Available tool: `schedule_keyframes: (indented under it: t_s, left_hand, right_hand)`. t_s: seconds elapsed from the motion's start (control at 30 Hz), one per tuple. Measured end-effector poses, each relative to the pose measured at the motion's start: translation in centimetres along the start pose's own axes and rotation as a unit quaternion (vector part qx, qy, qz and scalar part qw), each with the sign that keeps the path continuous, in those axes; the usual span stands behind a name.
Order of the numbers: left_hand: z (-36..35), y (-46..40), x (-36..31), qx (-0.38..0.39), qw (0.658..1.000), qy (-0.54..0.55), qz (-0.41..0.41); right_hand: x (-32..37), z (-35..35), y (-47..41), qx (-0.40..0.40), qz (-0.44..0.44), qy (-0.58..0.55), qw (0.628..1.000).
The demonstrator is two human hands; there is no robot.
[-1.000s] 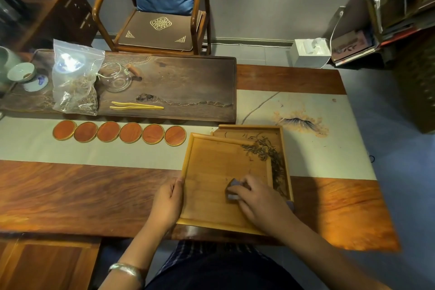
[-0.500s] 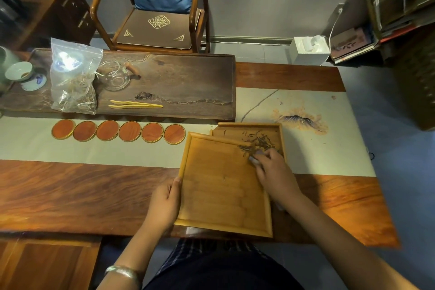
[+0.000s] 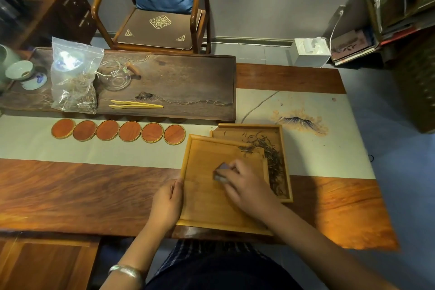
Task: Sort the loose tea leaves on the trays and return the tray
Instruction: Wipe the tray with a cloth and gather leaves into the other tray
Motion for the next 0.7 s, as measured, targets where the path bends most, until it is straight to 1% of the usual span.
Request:
schedule_keyframes:
  t_s: [0.07,0.17,0.3,0.47,0.6,0.7]
  left_hand:
    - [-0.1,0.0,0.0,-0.001,1.0,0.003,-0.001]
    - [-0.1,-0.1,-0.2,0.0,1.0,0.01,-0.003]
    - [0.1,0.1,-0.4,-0.002,1.0,0.023,-0.009]
    - [0.0,0.7,-0.3,0.021,0.999,0.037,-0.014]
    - [0.0,0.9,-0.3,0.025,0.999,0.039,-0.013]
    - [0.1,1.0,-0.3,0.021,0.999,0.041,-0.007]
  right_hand:
    - [0.7,-1.3,-0.1,0.025,0.011,0.008,1.0]
    - [0.6,-2.3,-0.1,0.034,0.006,0.016,0.999]
    - [-1.0,-2.2,-0.4,-0.007,-0.036,0.016,0.999]
    - [-3.6,-0.6,-1.9,-0.062,-0.101,0.046,0.992]
    - [-5.4,0.4,-2.6,-0.082,-0.143,0.066,0.984]
    - [-6.7,1.0,-2.6,-0.076,-0.173,0.096,0.977]
Point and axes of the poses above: each hand's wrist, its own y-axis away from the middle knuckle, its own z-axis out of the back of the hand, x = y × z, the point moved 2 cm from there along -y, towards the middle knuckle, and after that the axes turned 9 degrees about -y, right-handed, at the moved point
